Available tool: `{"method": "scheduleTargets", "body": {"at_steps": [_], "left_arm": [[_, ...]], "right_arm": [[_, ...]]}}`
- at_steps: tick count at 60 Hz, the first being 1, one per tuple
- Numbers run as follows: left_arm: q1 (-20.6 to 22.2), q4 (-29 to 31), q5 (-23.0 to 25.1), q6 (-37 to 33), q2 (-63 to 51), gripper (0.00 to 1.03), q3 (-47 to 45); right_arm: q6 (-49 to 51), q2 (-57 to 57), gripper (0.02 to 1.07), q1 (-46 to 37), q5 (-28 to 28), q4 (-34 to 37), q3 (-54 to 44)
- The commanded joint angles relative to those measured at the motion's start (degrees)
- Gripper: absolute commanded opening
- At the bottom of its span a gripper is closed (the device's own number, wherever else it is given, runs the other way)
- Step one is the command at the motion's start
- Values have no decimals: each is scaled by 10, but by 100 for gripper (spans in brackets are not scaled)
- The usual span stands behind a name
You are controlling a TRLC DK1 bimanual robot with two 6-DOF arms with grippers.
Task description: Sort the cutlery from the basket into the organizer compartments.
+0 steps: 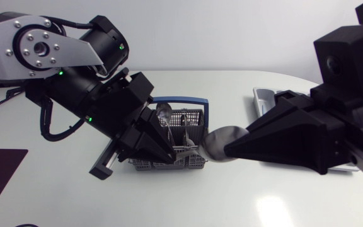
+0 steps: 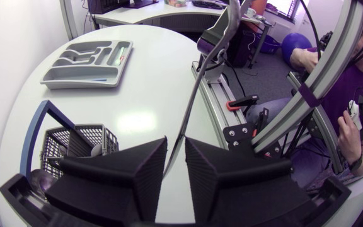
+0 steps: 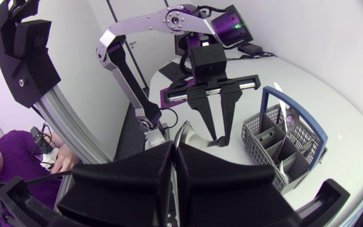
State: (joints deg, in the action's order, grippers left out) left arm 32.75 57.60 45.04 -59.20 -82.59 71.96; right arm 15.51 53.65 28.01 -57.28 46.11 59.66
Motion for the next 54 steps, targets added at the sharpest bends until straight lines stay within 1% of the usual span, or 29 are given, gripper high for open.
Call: {"method": "scheduleTargets", "body": {"at_steps": [1,2,7,11,18,20,22,23,25,29,33,35,37,42,46,54], "left_arm": [[5,10,10,-24,-11,13,11],[5,10,11,-24,-12,9,12],[5,10,22,-25,-16,3,12],[4,10,37,-30,-20,3,8],[6,10,45,-38,-21,3,0],[6,10,48,-39,-21,3,0],[7,10,50,-39,-20,3,-1],[9,10,50,-39,-20,3,-1],[7,10,51,-39,-20,3,0],[1,9,58,-38,-20,3,5],[-9,9,75,-38,-20,3,9],[-11,9,81,-38,-20,3,11],[-14,9,86,-39,-20,3,11],[-15,9,95,-39,-21,3,14],[-20,9,104,-38,-22,3,16],[-26,9,117,-38,-23,3,16]], "right_arm": [[12,-7,8,-3,-12,-1,-11],[12,-7,8,-3,-12,-1,-12],[12,-10,8,-3,-13,-2,-16],[11,-12,8,-3,-13,-4,-18],[10,-16,11,-3,-13,-8,-21],[9,-19,18,-5,-12,-9,-22],[8,-21,29,-9,-13,-11,-23],[8,-24,37,-10,-13,-11,-22],[8,-27,48,-11,-13,-12,-22],[9,-36,62,-12,-11,-15,-24],[8,-54,81,-16,-8,-30,-34],[8,-59,87,-17,-6,-31,-38],[9,-63,89,-21,-6,-32,-43],[8,-72,89,-31,-4,-47,-53],[4,-74,94,-46,-4,-53,-57],[-14,-79,94,-73,-1,-86,-71]]}}
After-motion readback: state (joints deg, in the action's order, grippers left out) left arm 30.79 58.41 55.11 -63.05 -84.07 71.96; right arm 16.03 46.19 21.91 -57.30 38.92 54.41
